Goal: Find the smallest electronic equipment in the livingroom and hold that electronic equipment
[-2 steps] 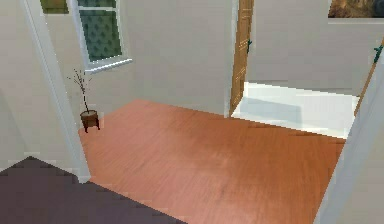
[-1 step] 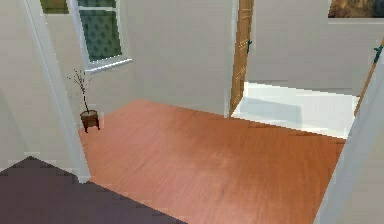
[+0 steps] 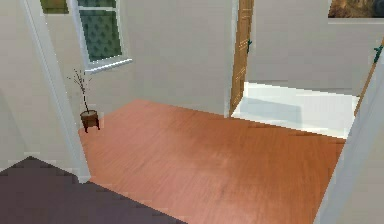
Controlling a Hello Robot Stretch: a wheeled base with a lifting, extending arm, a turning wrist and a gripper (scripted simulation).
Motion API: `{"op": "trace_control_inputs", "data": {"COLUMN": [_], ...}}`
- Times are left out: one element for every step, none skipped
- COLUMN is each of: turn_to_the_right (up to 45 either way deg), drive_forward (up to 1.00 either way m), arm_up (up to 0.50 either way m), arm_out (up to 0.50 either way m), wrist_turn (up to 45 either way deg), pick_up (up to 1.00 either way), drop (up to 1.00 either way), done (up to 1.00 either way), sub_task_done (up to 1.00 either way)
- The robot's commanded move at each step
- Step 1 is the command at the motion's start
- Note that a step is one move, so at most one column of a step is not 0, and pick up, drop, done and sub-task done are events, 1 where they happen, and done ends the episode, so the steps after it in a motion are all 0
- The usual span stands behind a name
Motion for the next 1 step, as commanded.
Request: {"op": "trace_control_inputs", "data": {"turn_to_the_right": [0.0], "drive_forward": [0.0], "arm_up": [0.0], "arm_out": [0.0], "wrist_turn": [0.0], "pick_up": [1.0], "drop": [0.0], "done": [0.0], "sub_task_done": [0.0]}}
